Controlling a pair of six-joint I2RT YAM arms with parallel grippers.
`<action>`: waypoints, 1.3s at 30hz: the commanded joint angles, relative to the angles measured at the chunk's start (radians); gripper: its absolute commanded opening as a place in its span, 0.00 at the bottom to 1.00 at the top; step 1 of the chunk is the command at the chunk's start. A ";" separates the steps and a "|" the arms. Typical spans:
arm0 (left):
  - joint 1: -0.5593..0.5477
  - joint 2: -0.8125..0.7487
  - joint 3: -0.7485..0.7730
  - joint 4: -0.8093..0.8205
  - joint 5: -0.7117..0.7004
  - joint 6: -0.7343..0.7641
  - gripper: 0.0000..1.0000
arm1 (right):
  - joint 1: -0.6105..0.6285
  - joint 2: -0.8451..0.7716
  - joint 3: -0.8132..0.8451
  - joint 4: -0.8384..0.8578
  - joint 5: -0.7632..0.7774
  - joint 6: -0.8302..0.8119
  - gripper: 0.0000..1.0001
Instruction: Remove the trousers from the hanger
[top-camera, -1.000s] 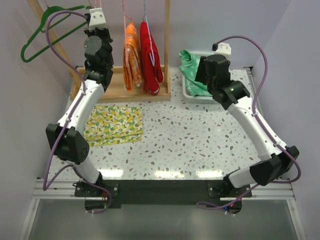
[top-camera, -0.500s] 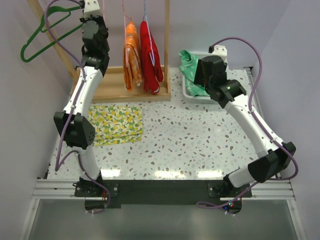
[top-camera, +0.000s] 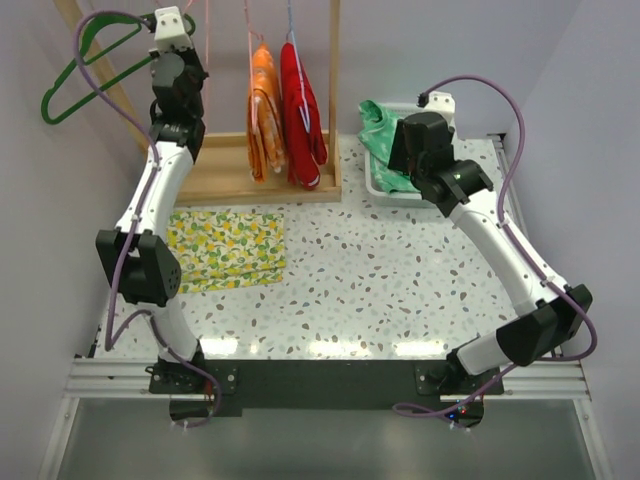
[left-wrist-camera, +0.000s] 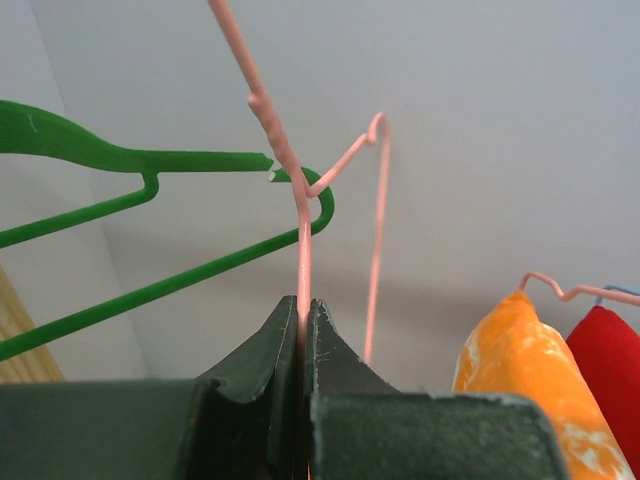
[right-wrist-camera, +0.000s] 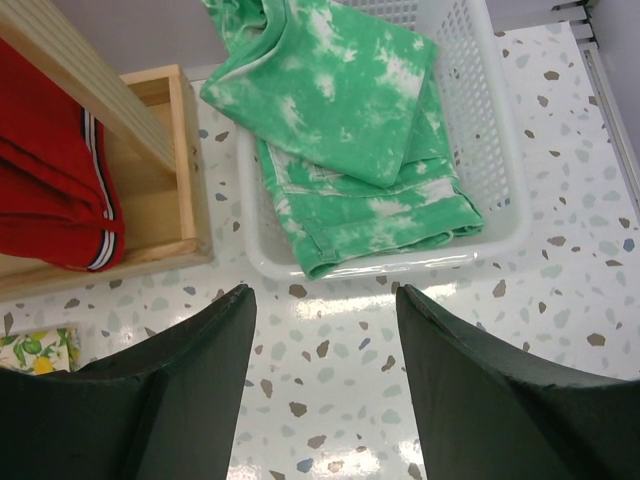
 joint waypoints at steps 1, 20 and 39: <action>-0.001 -0.092 -0.122 -0.052 -0.005 -0.042 0.00 | 0.001 -0.051 -0.018 -0.001 -0.002 0.020 0.62; -0.073 -0.620 -0.518 -0.056 0.037 -0.084 0.59 | 0.009 -0.079 -0.086 -0.035 -0.065 0.075 0.59; -0.119 -0.441 -0.161 -0.304 0.376 -0.137 0.56 | 0.017 -0.148 -0.115 -0.062 -0.051 0.073 0.59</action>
